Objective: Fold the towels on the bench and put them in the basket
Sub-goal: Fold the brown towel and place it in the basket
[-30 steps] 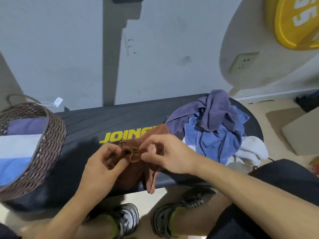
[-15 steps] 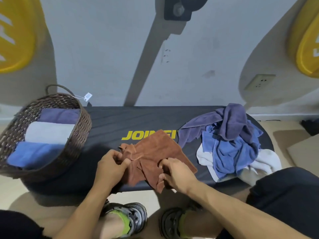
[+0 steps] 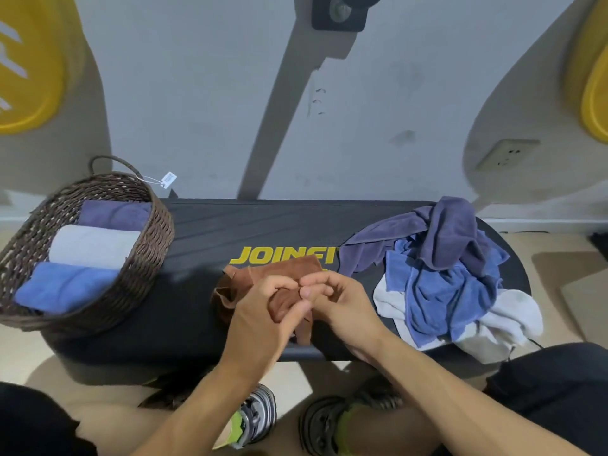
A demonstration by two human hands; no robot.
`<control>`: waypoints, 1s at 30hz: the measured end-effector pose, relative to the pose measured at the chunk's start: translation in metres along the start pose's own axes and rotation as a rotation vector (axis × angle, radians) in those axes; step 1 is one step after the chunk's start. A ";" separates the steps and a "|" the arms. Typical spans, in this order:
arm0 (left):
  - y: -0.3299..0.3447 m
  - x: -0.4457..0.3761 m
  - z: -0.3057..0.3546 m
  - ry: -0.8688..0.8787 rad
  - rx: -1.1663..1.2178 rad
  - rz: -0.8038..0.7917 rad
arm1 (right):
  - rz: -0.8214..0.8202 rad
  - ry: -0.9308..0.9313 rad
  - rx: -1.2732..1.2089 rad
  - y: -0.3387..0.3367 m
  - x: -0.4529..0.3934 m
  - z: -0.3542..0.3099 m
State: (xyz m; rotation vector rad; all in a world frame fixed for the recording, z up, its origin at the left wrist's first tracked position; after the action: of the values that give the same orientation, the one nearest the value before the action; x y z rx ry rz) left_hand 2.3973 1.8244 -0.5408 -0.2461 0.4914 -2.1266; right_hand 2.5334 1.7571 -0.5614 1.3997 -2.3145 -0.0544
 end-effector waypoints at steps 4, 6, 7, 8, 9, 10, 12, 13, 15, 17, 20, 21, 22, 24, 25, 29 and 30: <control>-0.013 -0.017 -0.016 -0.083 0.030 0.063 | -0.157 0.041 -0.102 0.001 0.003 -0.012; -0.018 -0.019 -0.021 -0.094 0.050 0.059 | -0.233 0.009 0.085 0.004 0.004 -0.014; -0.021 -0.020 -0.023 -0.106 0.073 0.062 | -0.239 0.011 0.244 0.004 0.002 -0.014; -0.023 -0.021 -0.024 -0.117 0.103 0.067 | -0.236 0.037 0.398 0.003 0.001 -0.015; -0.025 -0.023 -0.025 -0.129 0.136 0.069 | -0.246 0.085 0.514 0.000 -0.001 -0.015; -0.028 -0.025 -0.026 -0.142 0.165 0.067 | -0.270 0.146 0.579 -0.003 -0.002 -0.017; -0.034 -0.028 -0.025 -0.157 0.195 0.047 | -0.342 0.235 0.648 -0.013 -0.004 -0.023; -0.036 -0.029 -0.024 -0.152 0.193 0.023 | -0.368 0.243 0.672 -0.019 -0.005 -0.027; -0.038 -0.029 -0.022 -0.132 0.164 -0.046 | -0.404 0.229 0.650 -0.030 -0.007 -0.039; -0.035 -0.028 -0.019 -0.124 0.154 -0.095 | -0.414 0.203 0.589 -0.036 -0.008 -0.047; -0.028 -0.027 -0.014 -0.135 0.162 -0.046 | -0.453 0.206 0.493 -0.026 -0.003 -0.042; -0.026 -0.026 -0.011 -0.143 0.165 -0.013 | -0.482 0.196 0.487 -0.019 0.001 -0.036; -0.025 -0.025 -0.009 -0.152 0.172 0.005 | -0.499 0.167 0.509 -0.011 0.004 -0.031; -0.022 -0.023 -0.004 -0.161 0.211 -0.022 | -0.482 0.087 0.553 0.001 0.006 -0.025; -0.022 -0.022 -0.003 -0.165 0.244 -0.049 | -0.473 0.065 0.547 0.004 0.006 -0.027; -0.026 -0.022 0.000 -0.164 0.356 -0.204 | -0.532 0.152 0.474 -0.016 0.002 -0.051; -0.025 -0.022 0.000 -0.157 0.370 -0.292 | -0.562 0.184 0.459 -0.023 0.003 -0.057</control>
State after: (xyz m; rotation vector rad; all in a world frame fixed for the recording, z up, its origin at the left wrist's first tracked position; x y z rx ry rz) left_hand 2.3912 1.8548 -0.5295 -0.2831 -0.0379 -2.4092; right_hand 2.5735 1.7538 -0.5142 2.1444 -1.7838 0.4437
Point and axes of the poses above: each hand's wrist, its own x-axis away from the middle knuckle, its own y-axis out of the palm, z = x × y, the point moved 3 cm from there along -x, towards the middle knuckle
